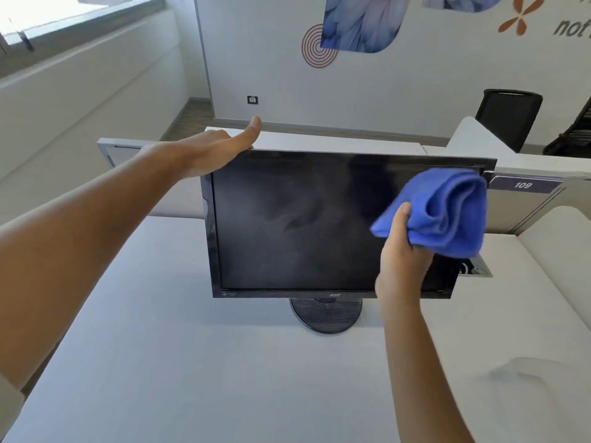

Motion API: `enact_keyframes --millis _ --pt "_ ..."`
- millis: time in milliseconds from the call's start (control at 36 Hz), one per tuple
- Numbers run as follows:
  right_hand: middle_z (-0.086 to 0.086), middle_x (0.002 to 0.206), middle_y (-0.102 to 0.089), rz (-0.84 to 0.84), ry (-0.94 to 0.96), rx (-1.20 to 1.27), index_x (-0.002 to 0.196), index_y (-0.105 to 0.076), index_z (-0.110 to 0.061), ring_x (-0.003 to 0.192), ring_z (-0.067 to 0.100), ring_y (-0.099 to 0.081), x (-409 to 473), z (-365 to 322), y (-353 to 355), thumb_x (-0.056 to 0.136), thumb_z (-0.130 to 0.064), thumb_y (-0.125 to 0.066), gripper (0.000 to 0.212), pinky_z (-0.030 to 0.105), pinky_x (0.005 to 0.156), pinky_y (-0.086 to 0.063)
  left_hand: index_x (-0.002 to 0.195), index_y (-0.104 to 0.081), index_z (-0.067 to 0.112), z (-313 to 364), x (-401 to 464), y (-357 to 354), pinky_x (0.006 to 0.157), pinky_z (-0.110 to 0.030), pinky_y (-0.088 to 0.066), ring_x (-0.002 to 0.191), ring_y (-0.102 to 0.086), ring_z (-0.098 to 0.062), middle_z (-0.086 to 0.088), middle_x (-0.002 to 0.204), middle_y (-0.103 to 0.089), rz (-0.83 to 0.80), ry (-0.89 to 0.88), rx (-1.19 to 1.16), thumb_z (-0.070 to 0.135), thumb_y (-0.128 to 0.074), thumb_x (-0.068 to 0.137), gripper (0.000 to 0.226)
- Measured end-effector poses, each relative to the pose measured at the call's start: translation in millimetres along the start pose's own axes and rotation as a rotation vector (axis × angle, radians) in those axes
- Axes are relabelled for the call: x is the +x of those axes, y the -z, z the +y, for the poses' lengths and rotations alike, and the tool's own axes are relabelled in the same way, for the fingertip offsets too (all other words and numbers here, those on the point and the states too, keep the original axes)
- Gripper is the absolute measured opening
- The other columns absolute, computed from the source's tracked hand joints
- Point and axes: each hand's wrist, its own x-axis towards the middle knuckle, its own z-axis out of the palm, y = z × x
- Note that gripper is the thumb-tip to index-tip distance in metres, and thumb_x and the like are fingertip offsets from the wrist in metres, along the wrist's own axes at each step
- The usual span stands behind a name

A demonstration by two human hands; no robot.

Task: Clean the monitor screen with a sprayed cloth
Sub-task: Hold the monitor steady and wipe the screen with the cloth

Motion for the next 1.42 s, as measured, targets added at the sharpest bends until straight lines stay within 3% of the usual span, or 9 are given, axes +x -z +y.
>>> enact_keyframes --millis 83,194,500,611,806,889,1167,1278,1417 --pt "0.016 0.164 -0.042 -0.011 0.256 -0.305 0.159 -0.041 -0.01 0.152 0.031 -0.042 44 35 -5 0.105 -0.042 -0.059 0.065 0.055 0.124 -0.035 0.158 -0.053 0.048 -3 4 -2 0.136 -0.06 -0.008 0.169 -0.014 -0.027 0.005 0.182 -0.021 -0.021 -0.001 -0.056 0.121 -0.011 0.051 0.136" --pt "0.019 0.172 -0.025 -0.112 0.396 -0.591 0.164 -0.01 -0.029 0.158 0.042 -0.024 34 38 -50 0.084 -0.024 -0.066 0.098 0.065 0.127 -0.023 0.152 -0.058 0.051 -6 3 -5 0.136 -0.056 -0.006 0.168 -0.016 -0.023 0.008 0.181 -0.026 -0.051 -0.04 -0.171 0.121 -0.016 0.05 0.131" --pt "0.002 0.18 0.0 -1.436 1.456 -1.144 0.167 -0.026 -0.036 0.165 0.031 0.001 -68 150 -53 0.092 -0.017 -0.068 0.088 0.05 0.13 0.007 0.146 -0.065 0.051 -26 10 -11 0.137 -0.051 -0.009 0.161 -0.035 -0.019 0.014 0.17 -0.047 -0.041 -0.132 -0.317 0.115 -0.015 0.065 0.115" --pt "0.002 0.18 -0.004 -1.203 1.503 -1.157 0.167 -0.026 -0.038 0.165 0.032 -0.007 -35 123 -55 0.097 -0.013 -0.057 0.081 0.052 0.131 -0.001 0.135 -0.071 0.056 -32 16 -12 0.136 -0.051 -0.019 0.152 -0.048 -0.023 0.01 0.157 -0.062 -0.043 -0.157 -0.349 0.116 -0.019 0.066 0.105" --pt "0.024 0.175 -0.016 -0.202 0.739 -1.161 0.166 -0.034 -0.036 0.162 0.048 -0.011 30 66 -75 0.101 -0.035 -0.053 0.067 0.071 0.126 -0.01 0.13 -0.074 0.056 -25 13 -12 0.134 -0.047 -0.024 0.143 -0.056 -0.017 0.015 0.149 -0.067 -0.056 -0.183 -0.34 0.115 -0.02 0.065 0.104" --pt "0.022 0.175 -0.015 -0.275 0.797 -1.142 0.166 -0.034 -0.034 0.161 0.049 -0.012 1 77 -91 0.099 -0.049 -0.058 0.073 0.071 0.127 -0.007 0.129 -0.074 0.057 -23 10 -12 0.135 -0.047 -0.022 0.145 -0.054 -0.017 0.017 0.15 -0.065 -0.05 -0.173 -0.344 0.117 -0.022 0.059 0.107" --pt "-0.001 0.18 0.001 -1.386 1.474 -1.164 0.167 -0.024 -0.039 0.165 0.03 0.001 -66 148 -60 0.096 -0.018 -0.052 0.079 0.052 0.13 0.002 0.138 -0.07 0.055 -29 2 -12 0.136 -0.048 -0.017 0.153 -0.046 -0.016 0.018 0.159 -0.058 -0.036 -0.133 -0.337 0.116 -0.021 0.063 0.109" --pt "0.002 0.179 -0.011 -1.106 1.461 -1.205 0.164 -0.031 -0.041 0.162 0.033 -0.016 -29 111 -67 0.095 -0.015 -0.043 0.075 0.056 0.126 -0.011 0.127 -0.075 0.057 -22 0 -12 0.131 -0.041 -0.027 0.141 -0.057 -0.015 0.018 0.144 -0.069 -0.024 -0.156 -0.336 0.102 -0.019 0.078 0.087" --pt "0.015 0.177 -0.008 -0.317 0.825 -1.207 0.166 -0.03 -0.039 0.162 0.046 -0.012 48 74 -44 0.093 -0.028 -0.052 0.077 0.067 0.127 -0.009 0.131 -0.073 0.056 -21 -1 -12 0.134 -0.048 -0.023 0.146 -0.052 -0.018 0.015 0.151 -0.064 -0.03 -0.163 -0.321 0.102 -0.019 0.079 0.089"
